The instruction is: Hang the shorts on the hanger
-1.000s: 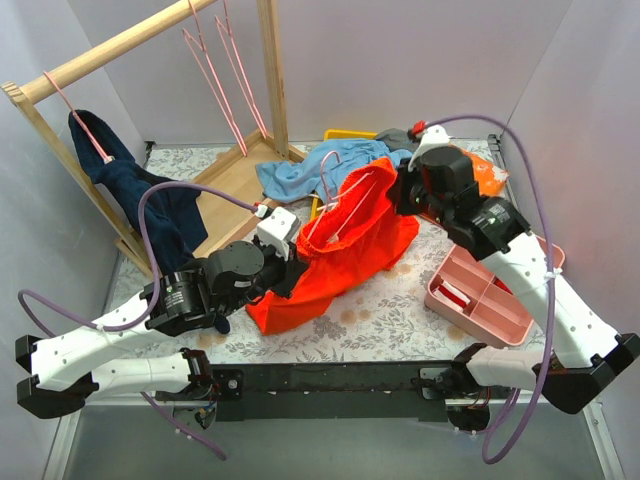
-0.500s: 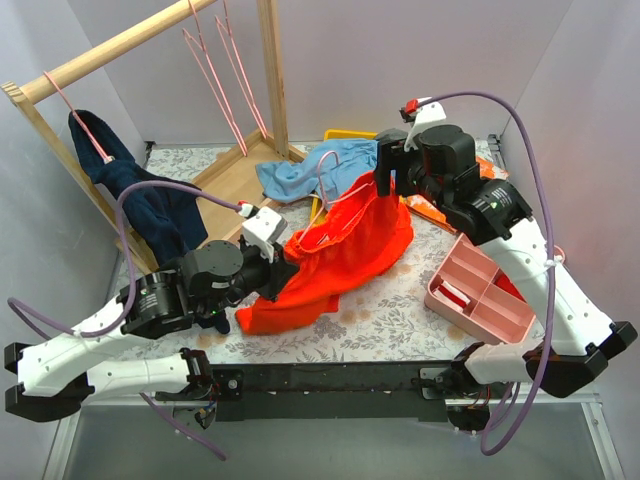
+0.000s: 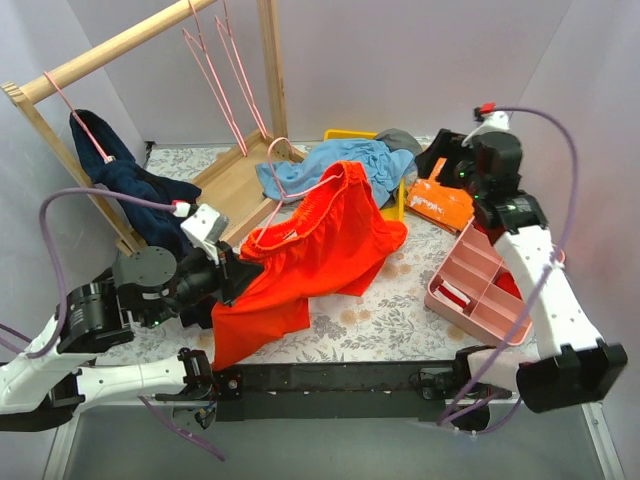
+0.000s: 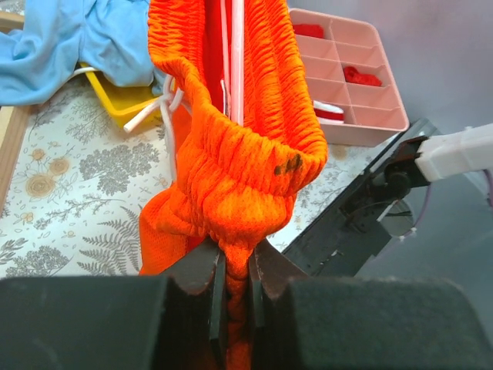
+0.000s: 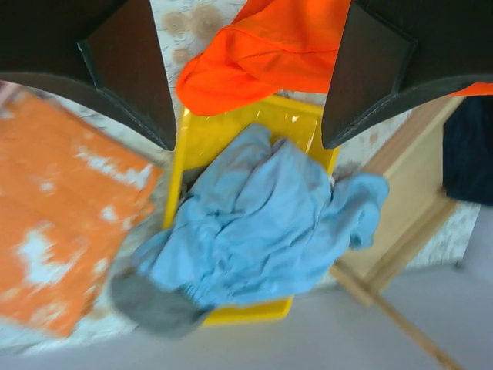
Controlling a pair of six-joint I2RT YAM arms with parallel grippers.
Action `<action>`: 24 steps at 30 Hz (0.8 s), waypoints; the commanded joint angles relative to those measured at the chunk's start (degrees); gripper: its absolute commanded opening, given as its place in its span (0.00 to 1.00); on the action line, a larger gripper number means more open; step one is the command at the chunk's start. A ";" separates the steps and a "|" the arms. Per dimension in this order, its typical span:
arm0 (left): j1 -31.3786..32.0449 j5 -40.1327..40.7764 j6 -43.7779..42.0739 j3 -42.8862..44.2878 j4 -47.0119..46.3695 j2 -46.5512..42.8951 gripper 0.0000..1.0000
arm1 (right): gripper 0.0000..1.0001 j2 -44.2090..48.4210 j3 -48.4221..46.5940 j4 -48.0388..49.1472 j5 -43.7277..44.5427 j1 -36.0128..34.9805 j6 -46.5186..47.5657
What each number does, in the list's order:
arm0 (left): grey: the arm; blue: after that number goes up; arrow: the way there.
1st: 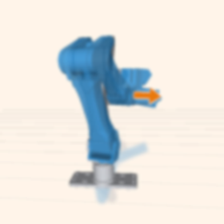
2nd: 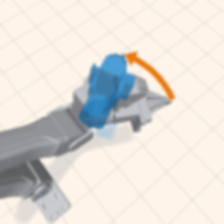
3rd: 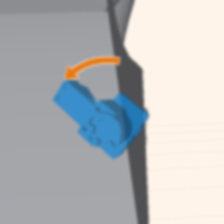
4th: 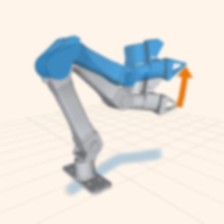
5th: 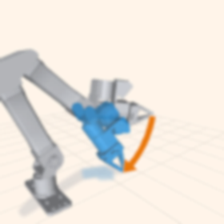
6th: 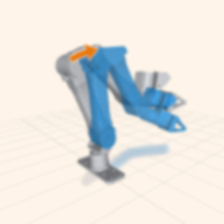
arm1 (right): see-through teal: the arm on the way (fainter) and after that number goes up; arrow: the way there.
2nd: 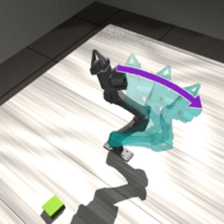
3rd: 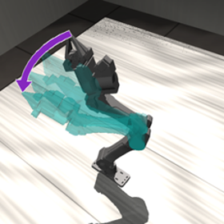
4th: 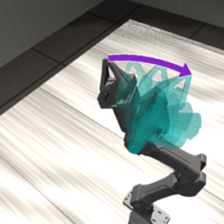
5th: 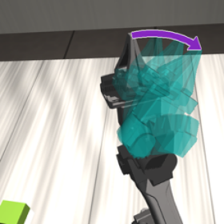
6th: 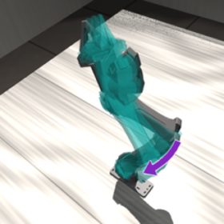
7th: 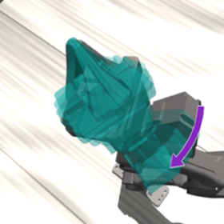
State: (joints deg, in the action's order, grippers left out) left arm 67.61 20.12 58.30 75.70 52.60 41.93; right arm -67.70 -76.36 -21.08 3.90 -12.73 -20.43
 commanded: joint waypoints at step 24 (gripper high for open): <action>-0.81 8.69 13.67 11.31 15.77 -11.61 0.00 | 0.77 -23.17 21.08 44.99 -13.04 -36.65 -16.75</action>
State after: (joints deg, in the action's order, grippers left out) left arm 67.61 22.70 67.96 84.53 67.94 31.38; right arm -89.27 -53.69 17.69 -9.43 -48.03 -35.86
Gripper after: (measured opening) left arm 0.073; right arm 0.768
